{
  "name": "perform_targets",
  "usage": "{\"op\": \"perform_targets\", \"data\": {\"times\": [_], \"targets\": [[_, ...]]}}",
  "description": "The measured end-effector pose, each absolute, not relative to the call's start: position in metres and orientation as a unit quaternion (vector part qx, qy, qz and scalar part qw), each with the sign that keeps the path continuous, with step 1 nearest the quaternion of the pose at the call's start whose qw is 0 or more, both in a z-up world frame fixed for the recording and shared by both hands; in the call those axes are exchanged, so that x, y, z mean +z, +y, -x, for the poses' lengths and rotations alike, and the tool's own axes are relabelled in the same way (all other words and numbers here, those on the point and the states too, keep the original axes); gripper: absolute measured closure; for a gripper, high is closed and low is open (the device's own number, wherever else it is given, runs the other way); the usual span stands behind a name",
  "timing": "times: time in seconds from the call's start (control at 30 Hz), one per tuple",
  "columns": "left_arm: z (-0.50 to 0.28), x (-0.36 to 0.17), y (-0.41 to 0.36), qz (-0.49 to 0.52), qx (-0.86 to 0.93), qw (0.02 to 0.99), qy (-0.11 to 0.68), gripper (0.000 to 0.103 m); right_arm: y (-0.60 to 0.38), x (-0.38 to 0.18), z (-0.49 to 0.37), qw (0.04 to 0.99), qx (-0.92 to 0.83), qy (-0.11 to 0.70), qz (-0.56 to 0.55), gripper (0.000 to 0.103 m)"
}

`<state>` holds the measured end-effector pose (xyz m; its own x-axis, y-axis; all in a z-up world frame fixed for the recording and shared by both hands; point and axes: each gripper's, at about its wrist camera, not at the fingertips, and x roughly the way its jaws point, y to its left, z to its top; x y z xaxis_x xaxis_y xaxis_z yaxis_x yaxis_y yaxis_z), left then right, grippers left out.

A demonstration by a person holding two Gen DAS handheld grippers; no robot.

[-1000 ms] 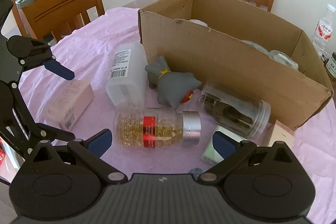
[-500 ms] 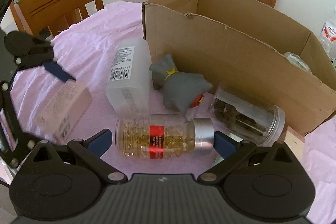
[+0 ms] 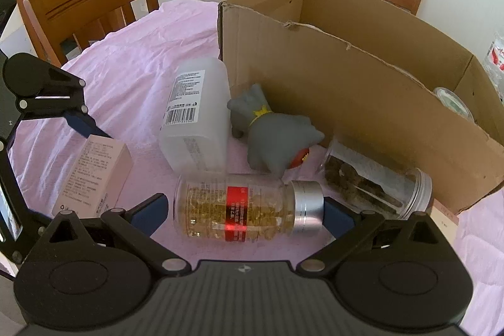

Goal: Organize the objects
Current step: 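Grasp the pink box with the left tool while the right tool grasps the capsule bottle, then carry the pink box and capsule bottle into the cardboard box and open both tools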

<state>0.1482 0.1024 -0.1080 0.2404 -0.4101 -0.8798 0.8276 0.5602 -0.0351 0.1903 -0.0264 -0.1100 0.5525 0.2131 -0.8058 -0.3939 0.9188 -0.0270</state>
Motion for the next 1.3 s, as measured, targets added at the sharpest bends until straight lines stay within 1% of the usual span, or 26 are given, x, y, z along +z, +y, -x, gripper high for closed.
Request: {"op": "perform_targets", "data": {"times": [0.07, 0.1, 0.13, 0.4, 0.57, 0.8, 0.93, 1.13, 1.2, 1.23, 1.27, 1.3], "targets": [[-0.149, -0.107, 0.103, -0.221, -0.407, 0.757, 0.461, 0.018, -0.026, -0.111, -0.191, 0.873, 0.172, 0.444, 0.107, 0.002], [-0.150, -0.105, 0.104, -0.217, -0.404, 0.760, 0.461, 0.018, -0.025, -0.112, -0.191, 0.872, 0.169, 0.446, 0.109, 0.005], [-0.151, -0.104, 0.105, -0.213, -0.401, 0.762, 0.462, 0.018, -0.025, -0.113, -0.192, 0.871, 0.166, 0.448, 0.112, 0.006], [-0.161, -0.074, 0.118, -0.180, -0.361, 0.783, 0.473, 0.018, -0.031, -0.103, -0.189, 0.866, 0.165, 0.463, 0.094, 0.007], [-0.169, -0.035, 0.123, -0.161, -0.341, 0.804, 0.460, 0.018, -0.040, -0.075, -0.186, 0.868, 0.151, 0.466, 0.078, 0.007], [-0.193, 0.013, 0.102, -0.154, -0.328, 0.829, 0.426, 0.018, -0.057, -0.024, -0.194, 0.878, 0.145, 0.452, 0.061, 0.007], [-0.213, 0.031, 0.082, -0.154, -0.323, 0.838, 0.411, 0.018, -0.073, 0.004, -0.206, 0.886, 0.146, 0.438, 0.046, 0.007], [-0.253, 0.045, 0.056, -0.140, -0.304, 0.858, 0.390, 0.018, -0.090, 0.029, -0.226, 0.896, 0.148, 0.414, 0.068, 0.007], [-0.264, 0.047, 0.050, -0.131, -0.294, 0.864, 0.388, 0.016, -0.097, 0.033, -0.234, 0.898, 0.144, 0.410, 0.070, 0.007], [-0.269, 0.046, 0.048, -0.126, -0.288, 0.866, 0.389, 0.013, -0.101, 0.034, -0.237, 0.899, 0.143, 0.408, 0.071, 0.007], [-0.274, 0.046, 0.046, -0.121, -0.283, 0.867, 0.392, 0.008, -0.104, 0.035, -0.241, 0.899, 0.143, 0.408, 0.072, 0.007], [-0.278, 0.045, 0.045, -0.117, -0.276, 0.869, 0.394, 0.006, -0.107, 0.036, -0.245, 0.899, 0.143, 0.407, 0.072, 0.007]]}}
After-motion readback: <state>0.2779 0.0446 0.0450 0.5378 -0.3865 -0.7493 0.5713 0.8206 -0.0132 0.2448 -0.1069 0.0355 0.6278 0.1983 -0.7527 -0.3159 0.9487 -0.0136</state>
